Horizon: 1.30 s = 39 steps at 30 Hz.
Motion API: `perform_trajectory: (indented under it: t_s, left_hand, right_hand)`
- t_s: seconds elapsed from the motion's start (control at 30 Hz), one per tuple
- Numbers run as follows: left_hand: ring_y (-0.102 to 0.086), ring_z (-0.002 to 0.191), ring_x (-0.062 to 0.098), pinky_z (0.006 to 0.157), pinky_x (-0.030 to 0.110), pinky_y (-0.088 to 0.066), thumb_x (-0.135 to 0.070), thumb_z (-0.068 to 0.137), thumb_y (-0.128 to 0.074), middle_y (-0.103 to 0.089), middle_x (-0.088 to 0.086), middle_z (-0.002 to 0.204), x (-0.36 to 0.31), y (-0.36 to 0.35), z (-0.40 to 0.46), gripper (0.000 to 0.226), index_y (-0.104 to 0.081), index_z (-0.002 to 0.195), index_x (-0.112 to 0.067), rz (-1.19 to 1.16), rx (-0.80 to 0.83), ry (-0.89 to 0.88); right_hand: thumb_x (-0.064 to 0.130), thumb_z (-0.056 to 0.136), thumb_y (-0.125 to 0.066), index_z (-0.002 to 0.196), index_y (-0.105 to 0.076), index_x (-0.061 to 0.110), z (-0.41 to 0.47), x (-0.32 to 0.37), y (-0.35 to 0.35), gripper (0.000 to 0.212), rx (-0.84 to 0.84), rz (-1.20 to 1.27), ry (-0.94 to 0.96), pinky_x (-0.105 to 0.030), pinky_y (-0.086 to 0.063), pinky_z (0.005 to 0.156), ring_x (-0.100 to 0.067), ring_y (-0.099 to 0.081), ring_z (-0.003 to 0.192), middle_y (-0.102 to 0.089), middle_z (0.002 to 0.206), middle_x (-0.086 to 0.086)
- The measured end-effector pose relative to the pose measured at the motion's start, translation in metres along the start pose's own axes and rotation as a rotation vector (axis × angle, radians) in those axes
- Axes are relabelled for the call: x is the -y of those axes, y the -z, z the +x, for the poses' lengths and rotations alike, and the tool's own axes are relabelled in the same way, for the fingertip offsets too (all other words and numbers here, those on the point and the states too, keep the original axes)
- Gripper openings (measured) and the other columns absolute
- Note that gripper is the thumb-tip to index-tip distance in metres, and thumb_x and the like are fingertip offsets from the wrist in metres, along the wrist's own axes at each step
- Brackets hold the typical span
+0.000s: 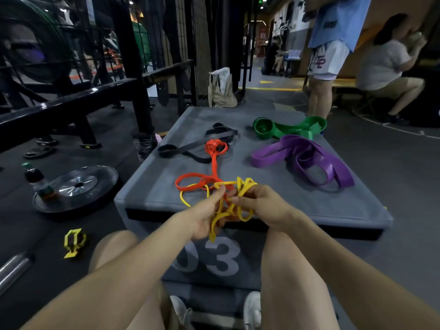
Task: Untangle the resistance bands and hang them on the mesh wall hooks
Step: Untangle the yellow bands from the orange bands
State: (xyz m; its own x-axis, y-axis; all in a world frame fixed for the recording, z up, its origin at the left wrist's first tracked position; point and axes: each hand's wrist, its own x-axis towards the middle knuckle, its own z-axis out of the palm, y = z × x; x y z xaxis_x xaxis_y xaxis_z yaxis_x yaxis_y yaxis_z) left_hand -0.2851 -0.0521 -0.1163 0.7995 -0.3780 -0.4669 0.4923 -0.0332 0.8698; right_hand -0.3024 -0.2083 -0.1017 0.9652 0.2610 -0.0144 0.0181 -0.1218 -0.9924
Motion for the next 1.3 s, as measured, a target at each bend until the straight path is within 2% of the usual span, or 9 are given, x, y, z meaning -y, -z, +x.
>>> perform_trajectory:
  t_s: [0.07,0.2,0.33,0.6,0.73,0.83,1.0,1.1,1.3]
  left_hand:
    - [-0.044,0.05,0.009,0.043,0.019,-0.03,-0.07,0.081,-0.04,-0.061,-0.004,0.062,-0.003,0.003,0.006,0.052,-0.068,0.074,-0.027,-0.078,-0.012,-0.009]
    - [-0.065,0.051,0.015,0.049,0.022,-0.052,-0.036,0.091,-0.051,-0.07,0.002,0.06,-0.022,0.018,0.007,0.043,-0.074,0.063,-0.013,-0.204,-0.009,-0.087]
    - [-0.066,0.051,0.015,0.048,0.028,-0.056,-0.012,0.092,-0.053,-0.07,0.004,0.063,-0.051,0.056,0.001,0.012,-0.063,0.087,-0.01,-0.076,-0.161,-0.266]
    - [-0.052,0.063,0.011,0.055,0.024,-0.048,-0.012,0.094,-0.05,-0.058,0.0,0.073,-0.076,0.11,-0.013,0.018,-0.065,0.086,-0.017,0.137,-0.177,-0.397]
    - [-0.049,0.083,0.023,0.076,0.033,-0.045,-0.019,0.089,-0.054,-0.057,0.008,0.091,-0.08,0.126,-0.014,0.017,-0.071,0.09,-0.019,0.094,-0.134,-0.419]
    - [-0.06,0.058,0.006,0.059,0.019,-0.051,-0.016,0.097,-0.041,-0.066,-0.004,0.066,-0.083,0.138,-0.013,0.021,-0.062,0.095,-0.014,0.027,-0.114,-0.428]
    - [-0.051,0.042,0.007,0.044,0.019,-0.048,-0.025,0.1,-0.036,-0.056,-0.005,0.053,-0.095,0.174,-0.012,0.03,-0.061,0.089,-0.014,-0.116,-0.207,-0.454]
    - [-0.049,0.037,0.008,0.037,0.017,-0.042,-0.032,0.098,-0.042,-0.053,-0.004,0.048,-0.1,0.185,-0.013,0.042,-0.066,0.067,-0.016,-0.122,-0.321,-0.343]
    - [-0.043,0.042,0.012,0.038,0.019,-0.035,-0.039,0.093,-0.051,-0.045,-0.003,0.049,-0.075,0.214,-0.018,0.044,-0.064,0.057,-0.018,-0.064,-0.476,-0.256]
  right_hand:
    - [0.001,0.088,-0.059,0.103,-0.061,-0.011,0.002,0.001,-0.005,0.02,0.072,-0.051,0.034,-0.046,-0.047,0.088,-0.028,-0.058,0.088,-0.064,0.097,-0.021]
    - [0.001,0.089,-0.058,0.122,-0.056,-0.003,0.005,0.002,-0.018,0.033,0.317,-0.268,0.043,-0.021,-0.044,0.098,-0.013,-0.053,0.11,-0.056,0.122,-0.006]
    - [-0.01,0.086,-0.05,0.129,-0.054,0.009,0.018,0.008,-0.012,0.048,0.364,-0.521,-0.045,-0.003,-0.033,0.093,-0.005,-0.043,0.121,-0.046,0.136,0.006]
    - [-0.005,0.083,-0.048,0.099,-0.067,-0.002,0.093,0.023,-0.003,0.025,-0.177,-0.906,0.03,-0.037,-0.048,0.09,-0.033,-0.062,0.103,-0.067,0.106,-0.02]
    - [-0.007,0.078,-0.067,0.088,-0.062,0.005,0.106,0.03,-0.038,0.017,0.064,-0.593,0.077,-0.01,-0.046,0.066,-0.004,-0.058,0.07,-0.061,0.08,-0.004]
    - [0.0,0.08,-0.068,0.08,-0.06,0.002,0.126,0.02,-0.047,0.008,0.055,-0.571,0.088,-0.014,-0.037,0.056,-0.002,-0.044,0.058,-0.053,0.073,-0.008]
    - [0.01,0.086,-0.063,0.092,-0.057,-0.006,0.158,0.026,-0.032,0.018,-0.084,-0.53,0.17,-0.042,-0.046,0.08,-0.018,-0.05,0.077,-0.058,0.082,-0.019]
    - [0.009,0.091,-0.057,0.097,-0.054,0.003,0.17,0.035,-0.034,0.009,-0.063,-0.587,0.226,-0.027,-0.039,0.074,-0.014,-0.05,0.078,-0.052,0.08,-0.001]
    - [-0.005,0.086,-0.052,0.117,-0.053,-0.008,0.186,0.002,-0.046,0.031,0.003,-0.684,0.174,-0.017,-0.045,0.076,-0.024,-0.058,0.093,-0.058,0.098,-0.015]
